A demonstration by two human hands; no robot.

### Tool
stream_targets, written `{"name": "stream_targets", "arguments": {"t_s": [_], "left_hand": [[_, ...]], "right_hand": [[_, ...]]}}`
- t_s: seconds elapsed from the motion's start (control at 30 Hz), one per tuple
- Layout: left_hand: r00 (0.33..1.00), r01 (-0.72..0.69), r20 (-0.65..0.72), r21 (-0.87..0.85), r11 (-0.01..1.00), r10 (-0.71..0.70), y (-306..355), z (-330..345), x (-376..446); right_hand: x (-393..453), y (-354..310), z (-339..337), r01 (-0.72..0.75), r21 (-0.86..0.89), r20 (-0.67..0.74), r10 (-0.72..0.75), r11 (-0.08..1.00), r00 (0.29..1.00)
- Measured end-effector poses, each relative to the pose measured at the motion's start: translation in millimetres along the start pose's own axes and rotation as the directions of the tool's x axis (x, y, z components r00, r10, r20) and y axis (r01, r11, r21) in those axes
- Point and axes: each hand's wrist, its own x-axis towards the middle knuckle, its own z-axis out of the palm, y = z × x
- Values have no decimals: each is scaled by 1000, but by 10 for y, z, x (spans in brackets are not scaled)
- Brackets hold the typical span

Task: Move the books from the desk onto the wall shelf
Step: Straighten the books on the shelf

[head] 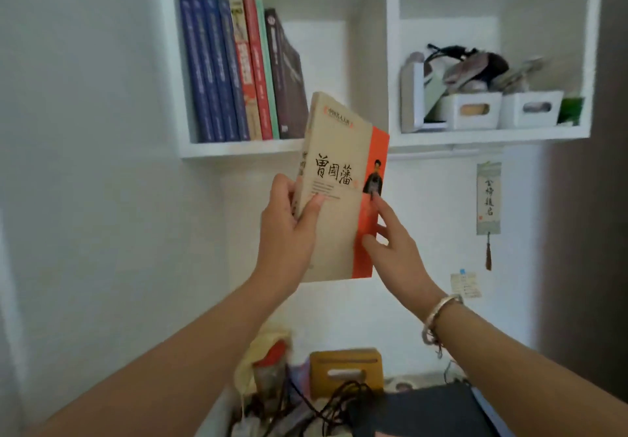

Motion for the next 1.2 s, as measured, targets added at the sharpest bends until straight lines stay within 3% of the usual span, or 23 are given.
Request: {"name": "stream_targets", "arguments": {"t_s": [0.23,0.37,0.57,0.67,0.77,0.87,0.93,1.0,1.1,1.2], "left_hand": [[961,-154,-236,-26,988,143,384,109,1038],[914,-203,-355,18,979,196,508,232,1538],[906,-136,-390,103,985,166,224,466,2022],[903,-26,-410,246,969,129,-71,521,2197],[938,31,-321,449,893,129,-283,510,2292],[983,-25,-97,765,644,154,-552,432,2371],[995,-36,-18,856,515,99,-720,389,2414],[997,-42,5,887,459,82,-786,402,2441],[996,-44,9,909,414,85,-770,415,2433],[989,-105,50,893,438,137,-775,322,2306]], "right_hand": [[869,-576,-77,288,-59,45,-285,956,957],[1345,-737,-82,381,-135,143,-363,915,921],[2136,-655,98,330,-402,358,-185,854,915],[2436,-589,237,327,-461,470,-85,825,878],[2669,-558,376,336,-527,559,21,781,829],[2861,-510,472,325,-579,575,92,747,813],[2953,-468,516,312,-599,570,118,737,813],[3023,-426,551,295,-618,549,132,729,825],[3014,-383,553,241,-569,465,67,786,883],[2852,-358,447,295,-468,249,-196,833,949]]}}
